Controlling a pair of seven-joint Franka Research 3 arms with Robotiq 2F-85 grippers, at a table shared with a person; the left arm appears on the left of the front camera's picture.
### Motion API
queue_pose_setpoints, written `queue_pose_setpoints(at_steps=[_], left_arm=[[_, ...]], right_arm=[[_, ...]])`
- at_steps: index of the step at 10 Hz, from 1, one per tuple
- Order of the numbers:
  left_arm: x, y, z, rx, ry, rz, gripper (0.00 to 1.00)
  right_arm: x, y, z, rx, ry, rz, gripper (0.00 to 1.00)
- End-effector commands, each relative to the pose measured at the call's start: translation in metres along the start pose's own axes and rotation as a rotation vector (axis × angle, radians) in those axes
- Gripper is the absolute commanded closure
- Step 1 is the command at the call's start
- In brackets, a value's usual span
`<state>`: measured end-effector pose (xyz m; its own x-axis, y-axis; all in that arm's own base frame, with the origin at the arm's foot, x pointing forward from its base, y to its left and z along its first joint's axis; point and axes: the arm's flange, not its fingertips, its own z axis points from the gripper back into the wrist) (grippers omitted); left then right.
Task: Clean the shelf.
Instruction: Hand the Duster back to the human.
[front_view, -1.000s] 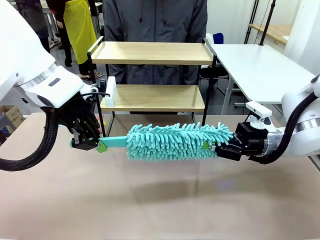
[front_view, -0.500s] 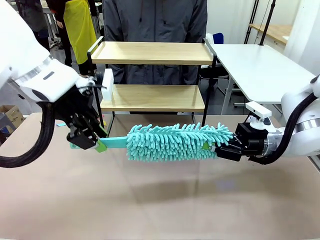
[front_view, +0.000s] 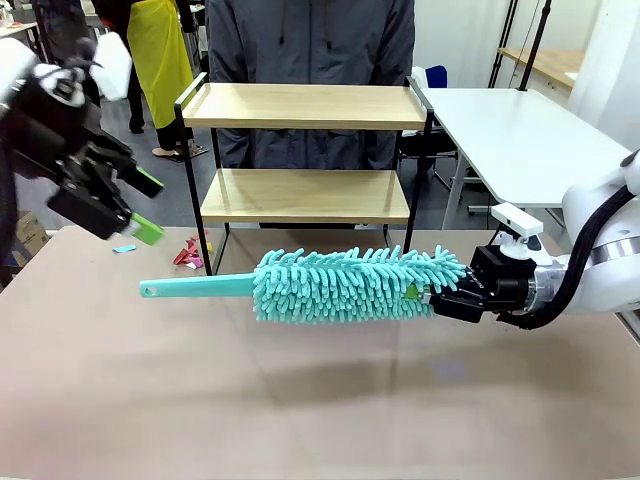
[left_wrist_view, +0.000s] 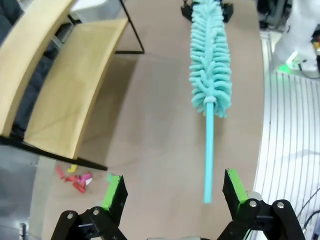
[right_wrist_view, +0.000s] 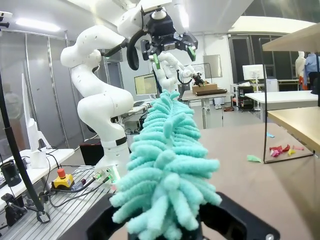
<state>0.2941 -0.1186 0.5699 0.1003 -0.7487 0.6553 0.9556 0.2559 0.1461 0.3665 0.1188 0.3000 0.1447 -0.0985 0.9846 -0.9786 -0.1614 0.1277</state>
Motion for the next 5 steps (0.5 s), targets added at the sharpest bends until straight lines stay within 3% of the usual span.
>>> queue_pose_setpoints(at_steps=[1,5], left_arm=[[-0.045,-0.005,0.016,-0.02,-0.046,-0.003,0.0],[-0.071,0.005,0.039,-0.046,-0.067,0.016,0.0]], right_arm=[[0.002,0.0,0.0,-0.001,-0.001,0.004,1.0],[0.002,0.0,0.0,-0.001,-0.001,0.004,1.0]])
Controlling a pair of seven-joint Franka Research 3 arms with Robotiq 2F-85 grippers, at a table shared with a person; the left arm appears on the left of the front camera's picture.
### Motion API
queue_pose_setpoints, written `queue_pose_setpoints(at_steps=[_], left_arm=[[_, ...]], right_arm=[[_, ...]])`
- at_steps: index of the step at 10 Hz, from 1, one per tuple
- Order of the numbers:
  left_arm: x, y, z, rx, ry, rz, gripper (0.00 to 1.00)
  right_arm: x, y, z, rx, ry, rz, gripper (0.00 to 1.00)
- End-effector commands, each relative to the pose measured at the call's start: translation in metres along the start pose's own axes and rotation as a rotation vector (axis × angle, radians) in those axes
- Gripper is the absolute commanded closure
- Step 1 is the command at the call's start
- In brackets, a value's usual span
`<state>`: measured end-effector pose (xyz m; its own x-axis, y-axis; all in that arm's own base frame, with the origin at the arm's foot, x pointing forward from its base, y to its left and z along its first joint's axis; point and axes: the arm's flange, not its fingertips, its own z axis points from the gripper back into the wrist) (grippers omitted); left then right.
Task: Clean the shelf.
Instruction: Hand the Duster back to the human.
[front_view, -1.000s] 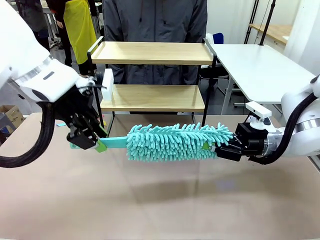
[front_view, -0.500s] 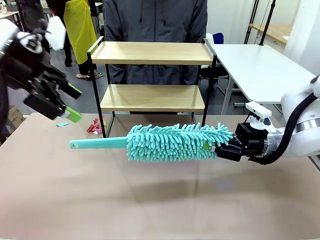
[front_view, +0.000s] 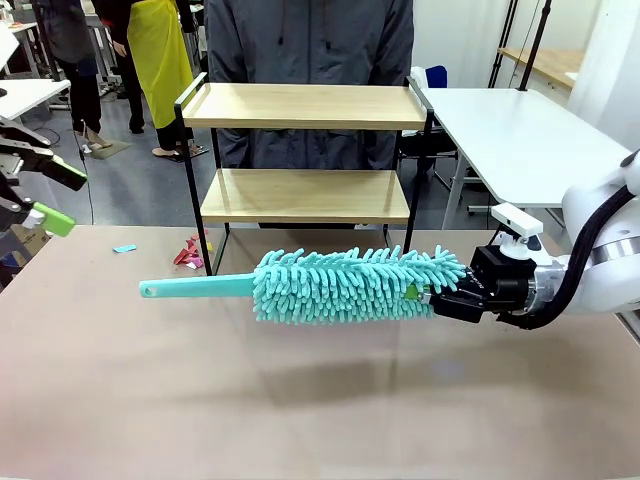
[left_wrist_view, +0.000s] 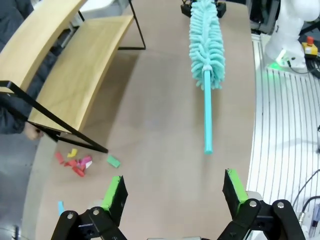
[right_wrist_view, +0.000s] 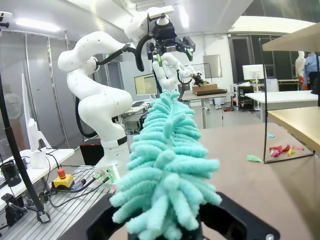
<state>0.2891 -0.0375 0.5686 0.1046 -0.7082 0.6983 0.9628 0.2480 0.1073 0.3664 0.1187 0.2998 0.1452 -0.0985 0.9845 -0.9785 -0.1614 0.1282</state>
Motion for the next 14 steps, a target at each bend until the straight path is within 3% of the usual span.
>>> queue_pose_setpoints(at_steps=[1,2,8,12,14], left_arm=[[0.006,-0.001,-0.003,0.008,-0.004,-0.006,0.02],[0.006,-0.001,-0.003,0.008,-0.004,-0.006,0.02],[0.006,-0.001,-0.003,0.008,-0.004,-0.006,0.02],[0.006,-0.001,-0.003,0.008,-0.004,-0.006,0.02],[0.006,-0.001,-0.003,0.008,-0.004,-0.006,0.02]], right_arm=[[0.002,0.0,0.0,-0.001,-0.001,0.004,1.0],[0.0,0.0,0.0,0.0,0.0,0.0,0.84],[0.179,0.038,-0.02,-0.123,-0.011,0.238,0.84],[0.259,0.04,0.003,-0.48,-0.082,0.416,0.84],[0.279,0.055,0.034,-0.774,-0.134,0.552,0.84]])
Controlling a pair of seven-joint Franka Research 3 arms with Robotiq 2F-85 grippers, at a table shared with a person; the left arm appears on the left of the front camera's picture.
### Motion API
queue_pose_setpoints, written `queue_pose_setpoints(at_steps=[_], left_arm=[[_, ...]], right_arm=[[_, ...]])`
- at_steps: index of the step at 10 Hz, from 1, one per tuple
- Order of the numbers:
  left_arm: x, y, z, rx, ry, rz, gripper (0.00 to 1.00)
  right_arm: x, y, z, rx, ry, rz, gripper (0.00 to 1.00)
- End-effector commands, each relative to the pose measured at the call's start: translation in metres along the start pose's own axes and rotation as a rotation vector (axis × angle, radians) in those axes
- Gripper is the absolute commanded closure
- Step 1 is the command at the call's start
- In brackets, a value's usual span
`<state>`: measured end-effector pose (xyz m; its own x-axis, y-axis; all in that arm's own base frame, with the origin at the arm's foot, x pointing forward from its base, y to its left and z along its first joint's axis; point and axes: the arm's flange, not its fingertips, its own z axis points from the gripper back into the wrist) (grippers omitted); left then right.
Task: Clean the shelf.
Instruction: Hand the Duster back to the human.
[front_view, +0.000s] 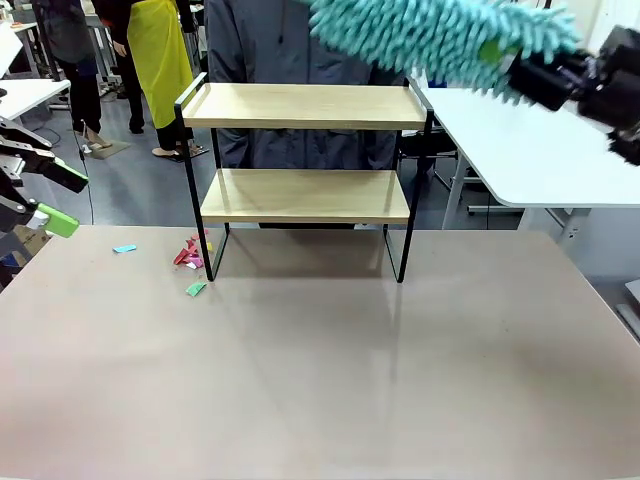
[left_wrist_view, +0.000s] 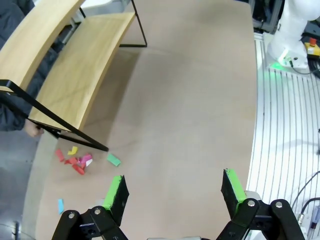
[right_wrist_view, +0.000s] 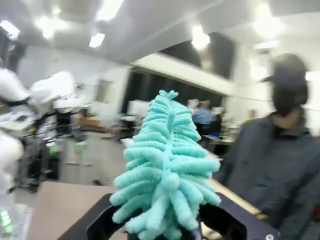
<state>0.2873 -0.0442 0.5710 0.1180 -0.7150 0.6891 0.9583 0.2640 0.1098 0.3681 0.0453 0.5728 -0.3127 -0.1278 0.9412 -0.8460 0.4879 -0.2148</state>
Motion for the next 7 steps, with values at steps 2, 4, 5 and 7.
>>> queue_pose_setpoints(at_steps=[2,4,5,7], left_arm=[[0.0,0.002,-0.001,-0.006,-0.018,-0.016,0.02],[0.0,0.002,-0.001,-0.006,-0.018,-0.016,0.02],[0.0,0.002,-0.001,-0.006,-0.018,-0.016,0.02],[0.0,0.002,-0.001,-0.006,-0.018,-0.016,0.02]], right_arm=[[0.015,0.001,0.025,-0.381,0.012,0.169,0.84],[0.016,-0.008,0.05,-0.559,0.04,0.177,0.84],[0.014,-0.014,0.062,-0.621,0.053,0.158,0.84],[0.002,-0.024,0.086,-0.7,0.074,0.118,0.84]])
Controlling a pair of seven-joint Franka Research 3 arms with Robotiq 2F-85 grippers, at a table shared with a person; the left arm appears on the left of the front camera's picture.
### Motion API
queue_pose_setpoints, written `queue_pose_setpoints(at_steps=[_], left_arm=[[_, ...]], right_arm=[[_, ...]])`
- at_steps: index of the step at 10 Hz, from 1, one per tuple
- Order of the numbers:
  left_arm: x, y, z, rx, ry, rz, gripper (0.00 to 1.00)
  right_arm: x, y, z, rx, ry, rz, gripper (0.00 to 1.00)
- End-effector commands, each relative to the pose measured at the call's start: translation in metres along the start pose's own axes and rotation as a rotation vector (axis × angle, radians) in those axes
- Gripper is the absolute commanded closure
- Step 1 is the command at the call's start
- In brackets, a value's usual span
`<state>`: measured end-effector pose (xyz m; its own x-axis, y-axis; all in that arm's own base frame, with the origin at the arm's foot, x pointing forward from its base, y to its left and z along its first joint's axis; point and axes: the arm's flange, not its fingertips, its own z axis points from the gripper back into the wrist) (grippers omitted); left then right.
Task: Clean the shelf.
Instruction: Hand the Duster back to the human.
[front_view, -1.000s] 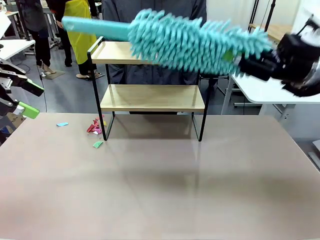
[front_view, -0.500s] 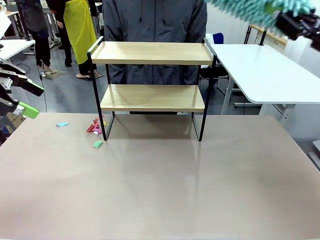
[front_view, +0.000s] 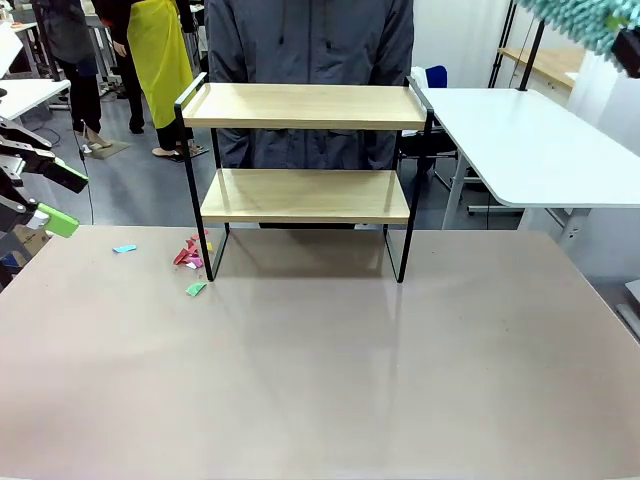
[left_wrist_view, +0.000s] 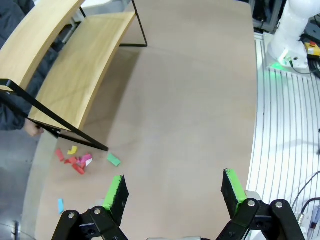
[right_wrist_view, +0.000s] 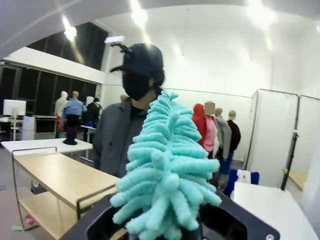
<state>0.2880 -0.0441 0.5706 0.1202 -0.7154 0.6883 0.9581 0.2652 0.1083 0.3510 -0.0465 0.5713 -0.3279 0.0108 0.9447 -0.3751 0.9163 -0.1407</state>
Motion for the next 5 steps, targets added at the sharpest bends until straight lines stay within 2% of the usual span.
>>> queue_pose_setpoints(at_steps=[1,5], left_arm=[[0.0,0.001,0.0,-0.005,-0.02,-0.018,0.02],[0.0,0.001,0.0,-0.005,-0.02,-0.018,0.02]], right_arm=[[-0.025,-0.001,0.009,-0.085,0.013,-0.016,0.84],[-0.099,-0.026,0.04,-0.17,0.15,-0.078,0.84]])
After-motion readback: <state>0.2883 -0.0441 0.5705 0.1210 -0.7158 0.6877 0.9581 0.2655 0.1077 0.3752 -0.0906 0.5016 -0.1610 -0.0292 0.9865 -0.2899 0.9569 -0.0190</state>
